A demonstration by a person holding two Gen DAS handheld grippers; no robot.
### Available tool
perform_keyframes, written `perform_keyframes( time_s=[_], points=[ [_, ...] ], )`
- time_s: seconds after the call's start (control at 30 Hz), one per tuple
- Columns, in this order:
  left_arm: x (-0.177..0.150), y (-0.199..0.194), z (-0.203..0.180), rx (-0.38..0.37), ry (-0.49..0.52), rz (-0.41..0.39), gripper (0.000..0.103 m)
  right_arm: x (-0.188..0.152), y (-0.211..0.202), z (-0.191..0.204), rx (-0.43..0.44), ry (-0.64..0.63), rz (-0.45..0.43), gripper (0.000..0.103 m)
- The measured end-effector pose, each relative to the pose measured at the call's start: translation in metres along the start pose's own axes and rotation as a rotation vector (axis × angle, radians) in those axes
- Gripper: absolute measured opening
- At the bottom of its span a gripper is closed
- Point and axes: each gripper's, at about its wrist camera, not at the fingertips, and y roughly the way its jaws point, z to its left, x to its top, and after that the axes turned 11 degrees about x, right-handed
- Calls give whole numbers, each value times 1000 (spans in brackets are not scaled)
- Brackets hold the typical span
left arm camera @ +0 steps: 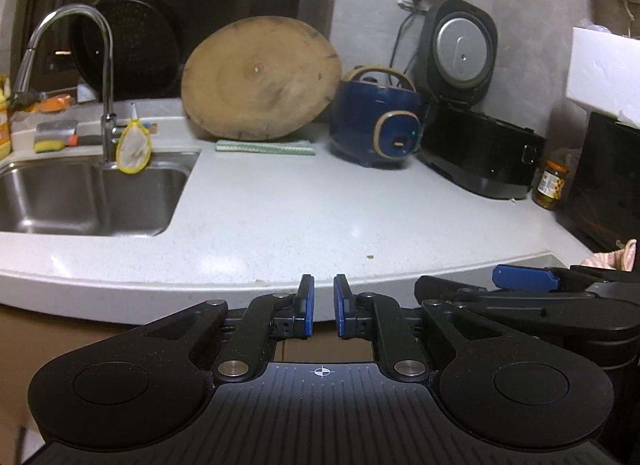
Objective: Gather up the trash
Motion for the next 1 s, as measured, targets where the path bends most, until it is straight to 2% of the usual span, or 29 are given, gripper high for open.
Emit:
perform_keyframes(
  time_s=[1.0],
  points=[
    [0,-12,11,-45,-17,-2,13,-3,-5,13,-35,-21,-1,78]
  ],
)
